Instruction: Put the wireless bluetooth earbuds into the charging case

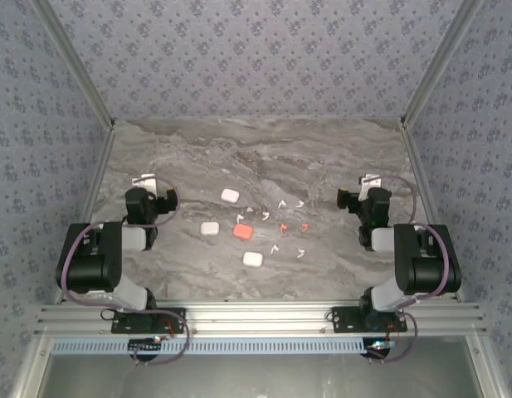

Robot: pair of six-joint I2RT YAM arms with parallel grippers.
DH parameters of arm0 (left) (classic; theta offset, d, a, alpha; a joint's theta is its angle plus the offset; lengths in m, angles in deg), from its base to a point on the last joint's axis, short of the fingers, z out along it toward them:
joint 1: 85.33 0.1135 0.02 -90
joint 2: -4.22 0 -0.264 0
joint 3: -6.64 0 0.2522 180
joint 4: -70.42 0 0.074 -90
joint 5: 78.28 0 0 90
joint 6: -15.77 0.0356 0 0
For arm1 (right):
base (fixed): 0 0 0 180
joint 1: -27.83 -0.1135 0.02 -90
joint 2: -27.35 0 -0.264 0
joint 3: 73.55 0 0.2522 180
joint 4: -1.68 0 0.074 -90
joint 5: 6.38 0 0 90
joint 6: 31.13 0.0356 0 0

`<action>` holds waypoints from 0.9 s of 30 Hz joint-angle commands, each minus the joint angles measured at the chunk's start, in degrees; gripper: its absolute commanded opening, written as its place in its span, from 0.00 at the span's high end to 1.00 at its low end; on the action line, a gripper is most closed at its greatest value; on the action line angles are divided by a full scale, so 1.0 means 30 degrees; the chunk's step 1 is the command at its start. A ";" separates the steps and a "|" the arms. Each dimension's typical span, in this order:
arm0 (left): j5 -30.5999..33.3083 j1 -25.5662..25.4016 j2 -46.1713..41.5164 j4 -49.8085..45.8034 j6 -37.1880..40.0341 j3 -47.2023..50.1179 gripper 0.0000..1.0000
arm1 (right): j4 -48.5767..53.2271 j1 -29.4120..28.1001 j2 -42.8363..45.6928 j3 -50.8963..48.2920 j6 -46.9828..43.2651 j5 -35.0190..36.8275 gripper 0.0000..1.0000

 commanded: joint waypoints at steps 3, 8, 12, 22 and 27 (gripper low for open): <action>0.0118 -0.0079 -0.0152 0.0020 -0.0075 -0.0294 0.01 | -0.0244 -0.0066 -0.0070 0.0150 0.0206 0.0437 0.00; 0.0118 -0.0073 -0.0150 0.0022 -0.0072 -0.0293 0.01 | -0.0236 -0.0084 -0.0073 0.0148 0.0206 0.0415 0.00; 0.0118 -0.0073 -0.0154 0.0020 -0.0062 -0.0293 0.01 | -0.0236 -0.0081 -0.0070 0.0152 0.0206 0.0416 0.00; 0.0088 -0.0037 -0.0167 0.0131 -0.0074 -0.0213 0.01 | -0.0242 -0.0066 -0.0091 0.0161 0.0206 0.0411 0.00; 0.1332 -0.0698 -0.3110 -0.2076 0.0250 -0.0128 0.01 | -0.0202 -0.0066 -0.0087 0.0182 0.0232 0.0374 0.00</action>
